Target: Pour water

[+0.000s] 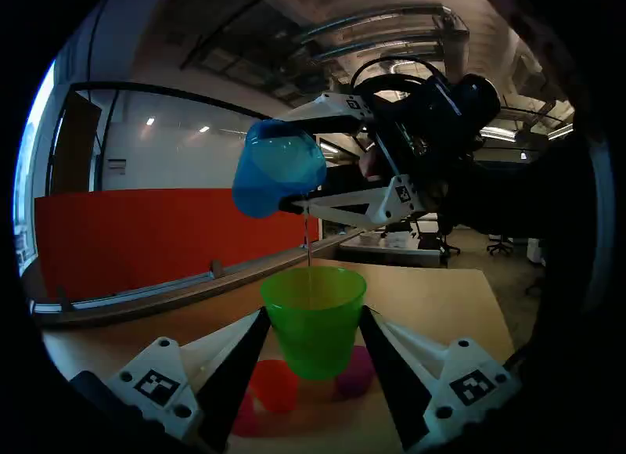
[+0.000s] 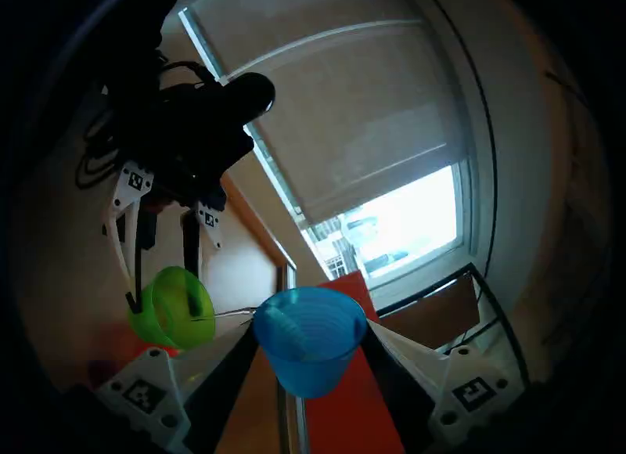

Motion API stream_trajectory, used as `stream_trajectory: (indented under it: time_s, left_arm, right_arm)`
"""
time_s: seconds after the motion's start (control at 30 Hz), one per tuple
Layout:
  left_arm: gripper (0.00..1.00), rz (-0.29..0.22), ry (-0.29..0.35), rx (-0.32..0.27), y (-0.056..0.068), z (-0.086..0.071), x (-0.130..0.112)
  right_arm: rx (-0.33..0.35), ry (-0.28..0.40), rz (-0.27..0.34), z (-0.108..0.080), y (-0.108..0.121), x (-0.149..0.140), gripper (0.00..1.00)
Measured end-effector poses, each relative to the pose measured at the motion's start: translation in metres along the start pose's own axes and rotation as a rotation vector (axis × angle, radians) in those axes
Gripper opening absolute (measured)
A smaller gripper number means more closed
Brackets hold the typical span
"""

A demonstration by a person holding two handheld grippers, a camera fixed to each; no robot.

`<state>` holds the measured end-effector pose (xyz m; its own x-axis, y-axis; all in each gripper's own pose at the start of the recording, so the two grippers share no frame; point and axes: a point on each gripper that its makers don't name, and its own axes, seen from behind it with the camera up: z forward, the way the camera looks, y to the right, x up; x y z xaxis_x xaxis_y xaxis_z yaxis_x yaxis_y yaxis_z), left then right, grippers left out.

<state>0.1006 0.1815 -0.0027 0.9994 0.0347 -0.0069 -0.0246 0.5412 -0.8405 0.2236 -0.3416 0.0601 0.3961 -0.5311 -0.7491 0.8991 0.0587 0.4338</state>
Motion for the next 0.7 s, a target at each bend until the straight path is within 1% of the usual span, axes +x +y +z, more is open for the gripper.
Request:
stream_trajectory:
  time_s: [0.7]
  left_arm:
    - [0.83,0.004,0.001,0.004,-0.0015,0.0005,0.0014]
  right_arm:
    - [-0.009,0.0,-0.034,-0.0006,-0.0001,0.0021,0.92]
